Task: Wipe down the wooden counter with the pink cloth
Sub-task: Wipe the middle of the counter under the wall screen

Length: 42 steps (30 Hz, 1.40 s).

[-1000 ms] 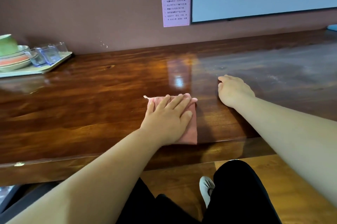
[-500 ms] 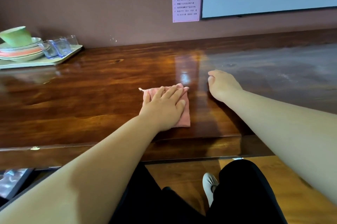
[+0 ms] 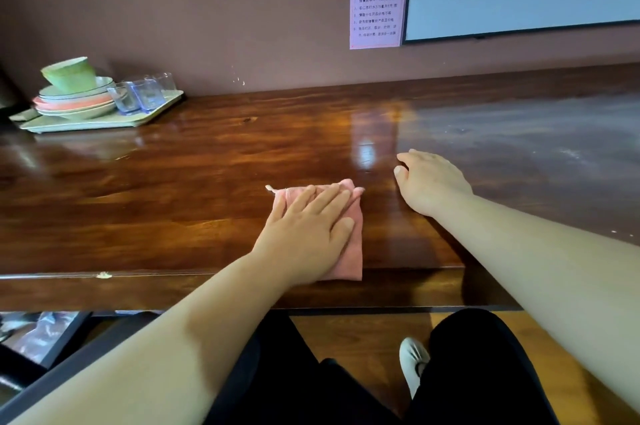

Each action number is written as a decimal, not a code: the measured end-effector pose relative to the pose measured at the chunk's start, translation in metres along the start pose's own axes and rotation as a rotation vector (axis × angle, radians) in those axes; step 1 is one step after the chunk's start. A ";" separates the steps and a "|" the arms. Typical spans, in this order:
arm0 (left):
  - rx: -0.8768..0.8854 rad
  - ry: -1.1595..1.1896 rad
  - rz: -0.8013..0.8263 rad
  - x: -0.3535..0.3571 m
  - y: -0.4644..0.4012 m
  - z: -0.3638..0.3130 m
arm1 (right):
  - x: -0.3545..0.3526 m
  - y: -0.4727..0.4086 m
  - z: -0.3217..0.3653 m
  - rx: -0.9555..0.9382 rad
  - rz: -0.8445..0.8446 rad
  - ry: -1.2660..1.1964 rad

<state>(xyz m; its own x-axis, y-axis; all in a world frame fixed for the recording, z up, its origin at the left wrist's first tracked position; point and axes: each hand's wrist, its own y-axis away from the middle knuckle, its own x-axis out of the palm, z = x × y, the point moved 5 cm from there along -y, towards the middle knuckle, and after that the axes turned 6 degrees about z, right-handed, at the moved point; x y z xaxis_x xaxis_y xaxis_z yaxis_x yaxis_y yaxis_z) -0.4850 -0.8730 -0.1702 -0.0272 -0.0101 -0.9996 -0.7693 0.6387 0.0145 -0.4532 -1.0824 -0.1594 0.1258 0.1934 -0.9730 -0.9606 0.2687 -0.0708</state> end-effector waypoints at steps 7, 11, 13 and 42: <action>-0.126 0.015 0.026 -0.014 -0.021 0.027 | -0.001 -0.002 0.001 0.003 0.000 0.002; -0.040 0.016 0.015 0.000 0.008 0.025 | 0.001 -0.002 -0.001 0.000 -0.006 -0.002; -0.094 0.037 0.050 -0.002 -0.007 0.043 | 0.002 -0.002 -0.002 0.004 0.006 -0.003; -0.085 0.032 -0.013 -0.007 0.036 0.101 | 0.004 -0.005 -0.003 0.029 0.042 -0.006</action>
<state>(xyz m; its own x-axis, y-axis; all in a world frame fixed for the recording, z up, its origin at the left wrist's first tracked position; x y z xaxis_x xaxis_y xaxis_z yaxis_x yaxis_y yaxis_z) -0.4481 -0.7724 -0.1657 -0.0360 -0.0430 -0.9984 -0.8210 0.5709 0.0050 -0.4485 -1.0861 -0.1638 0.0875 0.2110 -0.9736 -0.9575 0.2874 -0.0238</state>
